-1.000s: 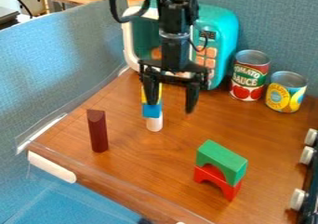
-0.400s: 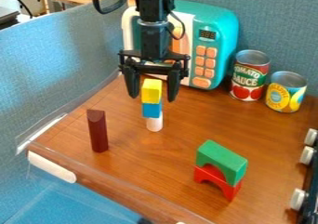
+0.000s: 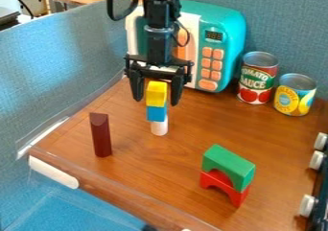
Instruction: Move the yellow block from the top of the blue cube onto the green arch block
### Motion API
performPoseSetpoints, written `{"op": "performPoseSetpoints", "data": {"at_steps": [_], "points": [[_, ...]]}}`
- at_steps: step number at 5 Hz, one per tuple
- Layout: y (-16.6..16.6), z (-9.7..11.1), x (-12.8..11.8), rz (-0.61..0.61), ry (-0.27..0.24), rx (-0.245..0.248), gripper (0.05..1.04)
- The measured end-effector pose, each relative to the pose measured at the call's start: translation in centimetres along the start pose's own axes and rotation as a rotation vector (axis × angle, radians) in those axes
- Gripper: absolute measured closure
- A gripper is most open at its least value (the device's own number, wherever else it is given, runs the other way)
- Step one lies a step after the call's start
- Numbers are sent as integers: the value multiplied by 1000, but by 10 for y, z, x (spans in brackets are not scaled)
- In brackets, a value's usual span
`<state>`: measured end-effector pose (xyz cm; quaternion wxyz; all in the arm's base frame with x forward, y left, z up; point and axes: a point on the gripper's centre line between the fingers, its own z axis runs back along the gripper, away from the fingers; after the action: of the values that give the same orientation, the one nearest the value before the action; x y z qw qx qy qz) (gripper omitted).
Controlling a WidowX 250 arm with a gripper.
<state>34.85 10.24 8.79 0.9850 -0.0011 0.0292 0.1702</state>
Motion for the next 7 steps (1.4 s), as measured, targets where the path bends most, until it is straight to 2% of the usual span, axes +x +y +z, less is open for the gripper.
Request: {"op": "performPoseSetpoints", "data": {"at_steps": [2, 3, 4, 5, 6, 7], "points": [[0, 3, 20, 5, 37, 19, 111], [-1, 3, 21, -10, 44, 9, 421], [1, 3, 20, -1, 50, 4, 560], [4, 2, 16, -14, 48, 28, 560], [-6, 9, -6, -76, 5, 26, 560], [-38, 30, -21, -199, -67, 12, 560]]}}
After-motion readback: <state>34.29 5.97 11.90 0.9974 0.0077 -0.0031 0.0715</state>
